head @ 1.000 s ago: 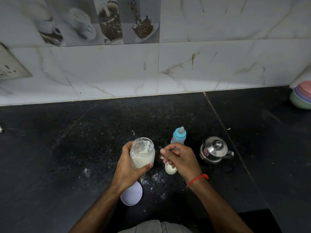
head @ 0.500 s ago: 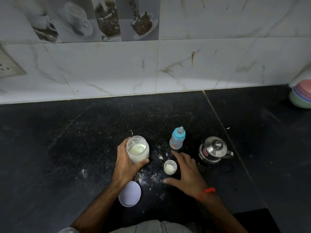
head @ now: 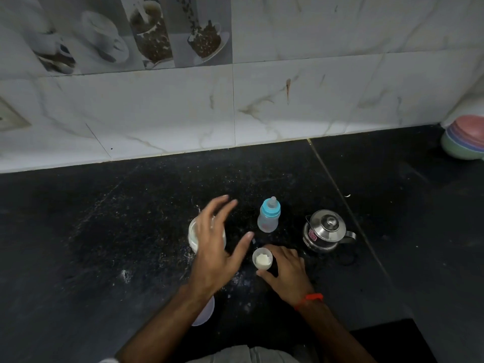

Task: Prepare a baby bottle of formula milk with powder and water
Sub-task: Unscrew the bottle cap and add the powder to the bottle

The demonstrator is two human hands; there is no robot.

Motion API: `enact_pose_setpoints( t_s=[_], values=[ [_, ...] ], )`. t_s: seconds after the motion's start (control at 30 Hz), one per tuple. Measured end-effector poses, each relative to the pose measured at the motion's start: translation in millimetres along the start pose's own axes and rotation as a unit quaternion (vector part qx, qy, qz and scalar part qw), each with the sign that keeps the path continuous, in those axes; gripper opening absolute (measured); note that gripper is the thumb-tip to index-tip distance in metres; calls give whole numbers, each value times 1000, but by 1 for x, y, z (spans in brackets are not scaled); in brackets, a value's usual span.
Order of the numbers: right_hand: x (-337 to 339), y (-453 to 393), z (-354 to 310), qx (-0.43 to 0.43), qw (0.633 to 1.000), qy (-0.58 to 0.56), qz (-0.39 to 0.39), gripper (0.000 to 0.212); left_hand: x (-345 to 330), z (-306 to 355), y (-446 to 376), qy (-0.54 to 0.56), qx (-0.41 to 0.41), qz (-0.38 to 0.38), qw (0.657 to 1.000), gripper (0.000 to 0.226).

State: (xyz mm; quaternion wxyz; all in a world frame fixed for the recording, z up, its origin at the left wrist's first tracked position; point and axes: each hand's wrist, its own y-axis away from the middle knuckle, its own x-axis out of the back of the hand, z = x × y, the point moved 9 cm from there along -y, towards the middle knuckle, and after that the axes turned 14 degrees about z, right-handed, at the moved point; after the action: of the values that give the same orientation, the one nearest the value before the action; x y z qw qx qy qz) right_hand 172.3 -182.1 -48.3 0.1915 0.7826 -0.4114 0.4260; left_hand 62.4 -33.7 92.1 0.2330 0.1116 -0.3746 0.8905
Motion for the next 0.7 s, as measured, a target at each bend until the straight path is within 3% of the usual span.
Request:
enact_pose_setpoints(
  t_s=[0.07, 0.13, 0.27, 0.37, 0.5, 0.57, 0.63, 0.7],
  values=[
    [0, 1, 1, 0, 1000, -6, -8, 68, -36, 17, -11, 59, 4, -69, 996, 62],
    [1, 0, 3, 1, 1000, -20, -14, 77, -75, 19, -16, 80, 69, -143, 984, 74],
    [7, 0, 9, 13, 999, -23, -21, 88, -135, -12, -14, 40, 238, -238, 941, 99],
    [24, 5, 9, 18, 993, -111, 32, 85, -157, -45, -6, 4, 293, -266, 918, 106],
    [68, 11, 2, 34, 961, -226, 155, 46, -155, -54, -10, 13, 274, -226, 935, 62],
    [93, 6, -8, 26, 944, -264, 196, 36, -142, -45, -17, 39, 247, -193, 949, 53],
    [114, -5, -18, -17, 927, -310, 212, 30, -125, -30, -22, 66, 205, -164, 963, 47],
    [125, -20, -31, -41, 926, -327, 186, 41, -106, -11, -19, 99, 152, -150, 972, 43]
  ],
)
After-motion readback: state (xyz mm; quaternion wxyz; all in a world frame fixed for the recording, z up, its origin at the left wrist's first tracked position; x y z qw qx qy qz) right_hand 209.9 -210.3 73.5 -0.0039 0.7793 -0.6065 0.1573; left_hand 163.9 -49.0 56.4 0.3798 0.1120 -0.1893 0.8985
